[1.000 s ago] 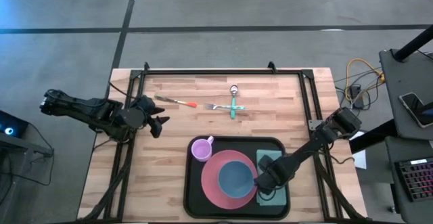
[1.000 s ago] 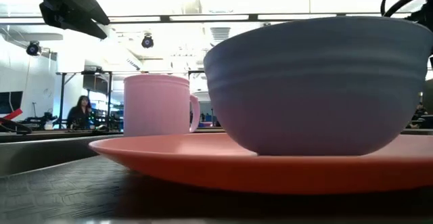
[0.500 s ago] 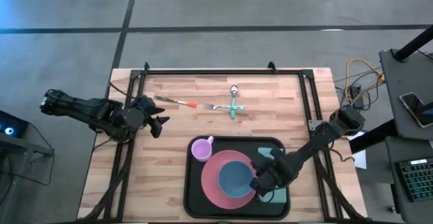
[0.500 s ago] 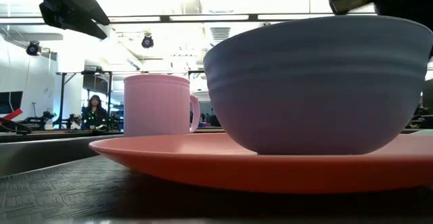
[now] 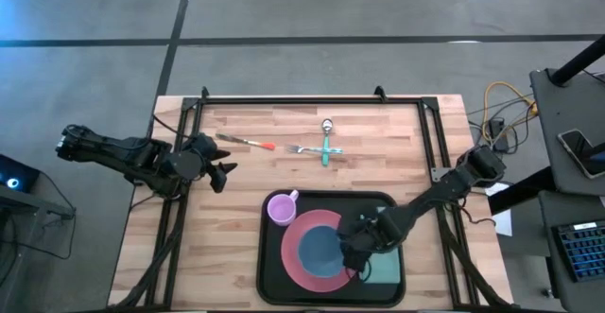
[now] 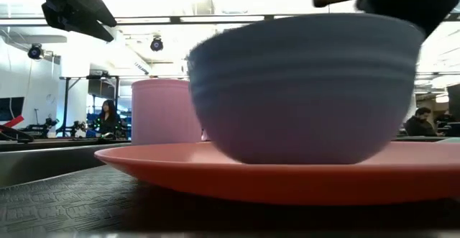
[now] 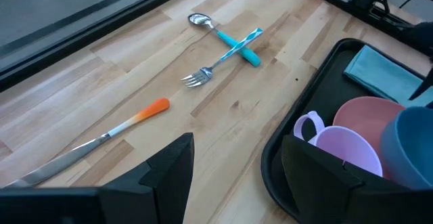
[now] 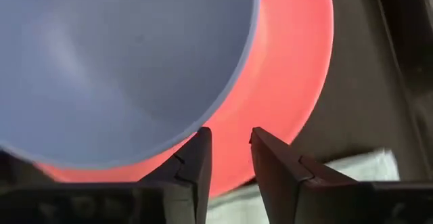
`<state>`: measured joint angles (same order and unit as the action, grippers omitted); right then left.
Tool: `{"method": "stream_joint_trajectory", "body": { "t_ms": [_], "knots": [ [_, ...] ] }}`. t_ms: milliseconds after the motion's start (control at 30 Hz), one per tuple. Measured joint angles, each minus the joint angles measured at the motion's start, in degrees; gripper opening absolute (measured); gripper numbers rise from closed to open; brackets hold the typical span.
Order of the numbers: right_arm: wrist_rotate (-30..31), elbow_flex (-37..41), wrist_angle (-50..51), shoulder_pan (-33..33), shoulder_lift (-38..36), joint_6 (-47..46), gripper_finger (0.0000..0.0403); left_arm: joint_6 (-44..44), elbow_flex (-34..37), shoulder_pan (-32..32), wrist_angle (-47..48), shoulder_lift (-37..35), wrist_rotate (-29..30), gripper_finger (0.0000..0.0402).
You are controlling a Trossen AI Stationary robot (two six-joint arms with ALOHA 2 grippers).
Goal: Set up tray
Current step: Adjust the blue bowl on the pink plate, then adjust the pink plate on the black tray
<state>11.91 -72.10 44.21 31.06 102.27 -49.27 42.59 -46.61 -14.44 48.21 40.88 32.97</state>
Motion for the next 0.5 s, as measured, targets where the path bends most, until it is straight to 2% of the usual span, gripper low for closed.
{"method": "stream_joint_trajectory", "body": {
  "t_ms": [200, 400, 500],
  "knots": [
    [-0.4, 0.1, -1.8, -1.8, 0.3, 4.0, 0.0105, 1.2, 0.0, -0.1, 0.0, 0.0, -0.4, 0.0203],
    [3.5, -0.5, 7.0, -2.0, 0.1, -4.4, 0.0109, 1.5, -0.2, -0.1, 0.0, 0.0, -4.1, 0.0203],
    [4.0, -0.3, 8.0, -2.4, -0.1, -7.9, 0.0106, 1.5, -0.2, -0.2, 0.0, 0.0, -4.3, 0.0203]
  ]
}}
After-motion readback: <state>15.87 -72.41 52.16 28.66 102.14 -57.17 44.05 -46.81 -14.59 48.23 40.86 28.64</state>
